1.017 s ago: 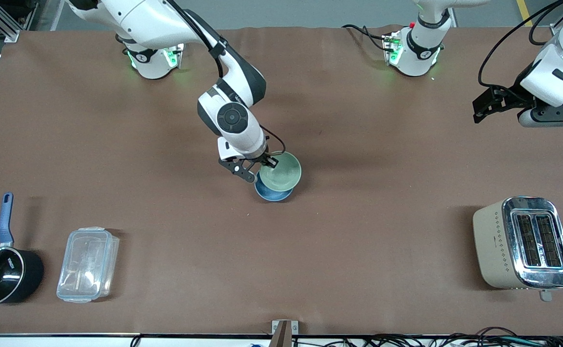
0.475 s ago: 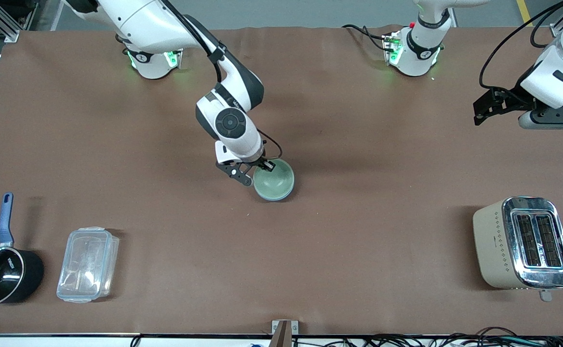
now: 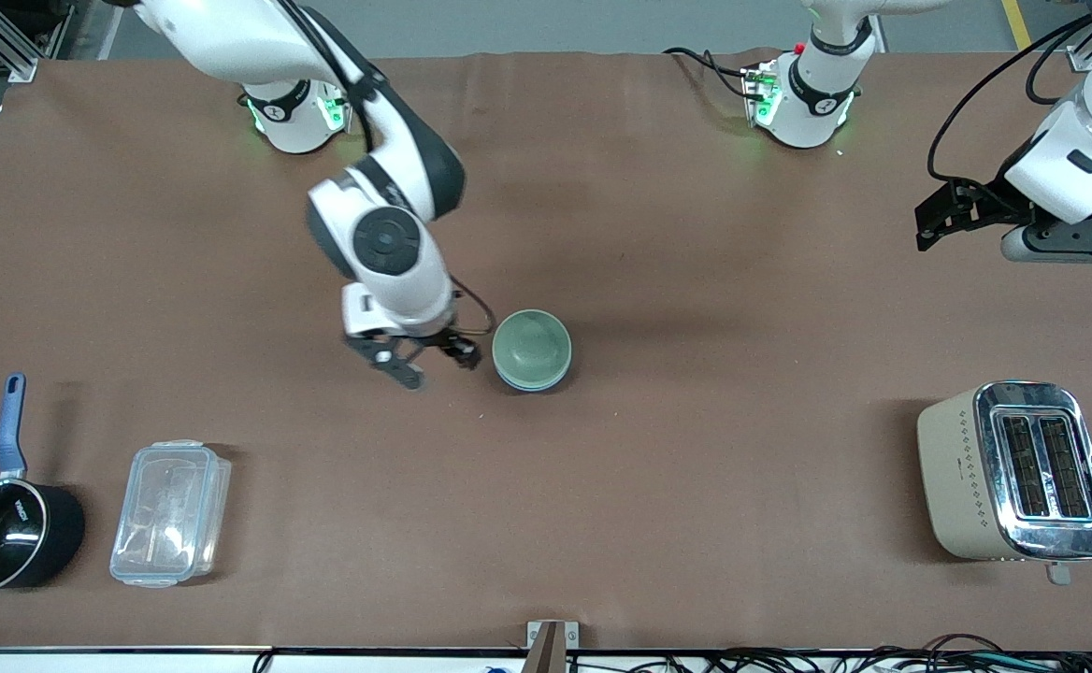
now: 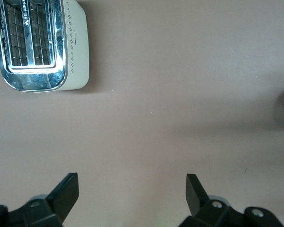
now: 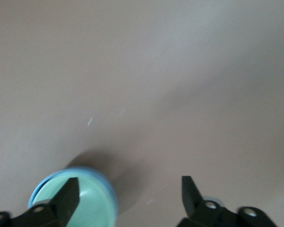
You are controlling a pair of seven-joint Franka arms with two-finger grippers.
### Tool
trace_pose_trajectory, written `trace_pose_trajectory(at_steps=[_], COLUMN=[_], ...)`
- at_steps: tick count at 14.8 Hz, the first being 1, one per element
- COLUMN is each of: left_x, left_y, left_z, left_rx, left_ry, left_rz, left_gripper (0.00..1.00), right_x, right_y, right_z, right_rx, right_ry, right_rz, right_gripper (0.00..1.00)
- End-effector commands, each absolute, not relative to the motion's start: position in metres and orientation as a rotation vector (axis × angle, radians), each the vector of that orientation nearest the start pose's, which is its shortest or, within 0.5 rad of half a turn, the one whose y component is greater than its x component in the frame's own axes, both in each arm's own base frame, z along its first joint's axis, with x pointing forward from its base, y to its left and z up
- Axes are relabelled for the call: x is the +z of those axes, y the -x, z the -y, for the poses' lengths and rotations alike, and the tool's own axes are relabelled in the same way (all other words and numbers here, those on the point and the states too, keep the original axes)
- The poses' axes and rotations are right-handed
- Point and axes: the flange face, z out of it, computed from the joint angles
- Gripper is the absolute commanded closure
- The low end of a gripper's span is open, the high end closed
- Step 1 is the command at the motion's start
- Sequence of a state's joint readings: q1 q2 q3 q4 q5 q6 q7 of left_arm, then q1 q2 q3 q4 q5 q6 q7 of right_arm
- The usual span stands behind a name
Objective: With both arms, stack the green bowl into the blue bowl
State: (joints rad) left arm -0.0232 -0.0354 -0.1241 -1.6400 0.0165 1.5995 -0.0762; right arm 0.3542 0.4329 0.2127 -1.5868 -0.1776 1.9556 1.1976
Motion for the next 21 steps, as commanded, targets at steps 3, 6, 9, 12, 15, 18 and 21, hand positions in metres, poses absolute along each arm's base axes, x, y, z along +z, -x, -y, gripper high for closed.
trace_pose_trajectory(at_steps=[3,6,9,12,15,18,21], left_x=[0.623,0.625,0.627,0.631,0.636,0.637,0.634], left_y=[-0.54,-0.535,-0.535,-0.539,-0.537,-0.537,-0.537], left_z=[0.074,0.071,0.067,0.065,0.063,0.061,0.065], left_rx=[-0.011,0.018,0.018,0.003,-0.002,0.005,0.016], left_ry=[3.129,3.129,3.13,3.125,3.121,3.119,3.119], left_rz=[-0.125,-0.081,-0.072,-0.074,-0.081,-0.076,-0.088], left_gripper=[0.0,0.0,0.0,0.0,0.0,0.0,0.0], right_x=[0.504,0.554,0.603,0.657,0.673,0.671,0.671], right_y=[-0.59,-0.585,-0.564,-0.548,-0.544,-0.545,-0.545], right_z=[-0.187,-0.101,-0.016,0.037,0.035,0.032,0.032], right_rx=[-0.101,-0.078,-0.056,-0.096,-0.074,-0.079,-0.072], right_ry=[3.253,3.277,3.181,3.184,3.188,3.188,3.188], right_rz=[-0.558,-0.365,-0.258,-0.13,-0.115,-0.104,-0.105], right_gripper=[0.0,0.0,0.0,0.0,0.0,0.0,0.0])
